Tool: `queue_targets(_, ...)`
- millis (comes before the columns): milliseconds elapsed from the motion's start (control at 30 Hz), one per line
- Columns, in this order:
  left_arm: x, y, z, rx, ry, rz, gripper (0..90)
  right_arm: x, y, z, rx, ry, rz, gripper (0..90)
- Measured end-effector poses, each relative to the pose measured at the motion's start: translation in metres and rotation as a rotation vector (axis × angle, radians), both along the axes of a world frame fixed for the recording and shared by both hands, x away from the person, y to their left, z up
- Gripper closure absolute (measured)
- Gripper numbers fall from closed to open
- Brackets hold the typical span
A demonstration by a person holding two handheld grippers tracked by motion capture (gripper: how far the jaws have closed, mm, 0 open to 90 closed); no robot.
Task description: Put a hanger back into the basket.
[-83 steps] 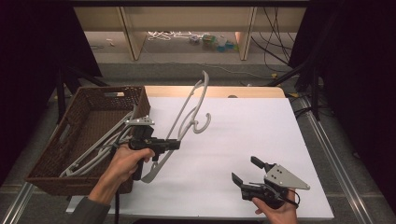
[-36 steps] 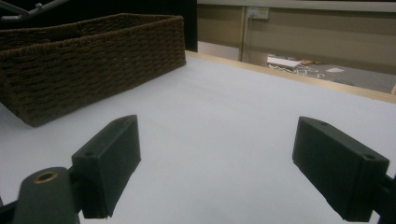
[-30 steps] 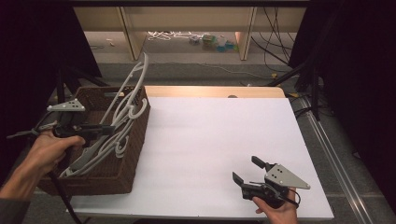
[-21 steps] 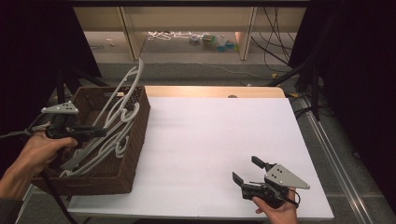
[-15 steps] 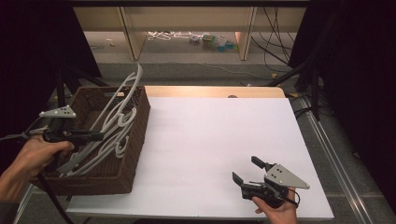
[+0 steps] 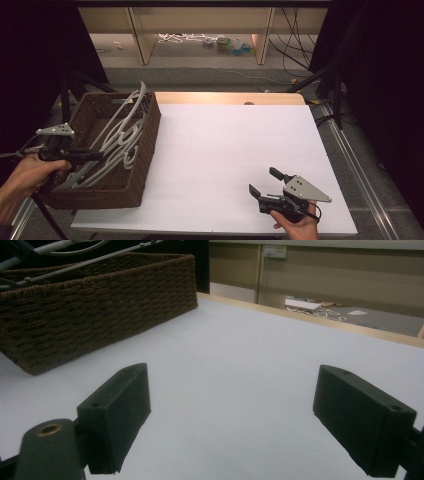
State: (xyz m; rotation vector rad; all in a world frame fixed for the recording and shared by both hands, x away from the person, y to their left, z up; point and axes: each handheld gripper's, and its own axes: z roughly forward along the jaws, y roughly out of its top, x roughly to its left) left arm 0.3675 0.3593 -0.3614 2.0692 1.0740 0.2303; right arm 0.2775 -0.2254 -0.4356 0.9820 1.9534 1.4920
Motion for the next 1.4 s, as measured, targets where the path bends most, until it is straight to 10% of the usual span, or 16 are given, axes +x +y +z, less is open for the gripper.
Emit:
queue_targets(633,0.008,-0.001,-0.014,0.026,0.117,0.006,80.8,0.000,0.001,0.000,0.001,-0.005,0.005,16.2)
queue_targets(900,0.017,0.004,-0.029,0.146,0.213,-0.006,79.7,0.000,0.001,0.000,0.007,-0.002,0.008,16.2)
queue_targets(1400,0.016,0.007,-0.030,0.070,0.215,0.075,66.1,0.000,0.001,0.000,0.003,-0.005,0.007,16.2)
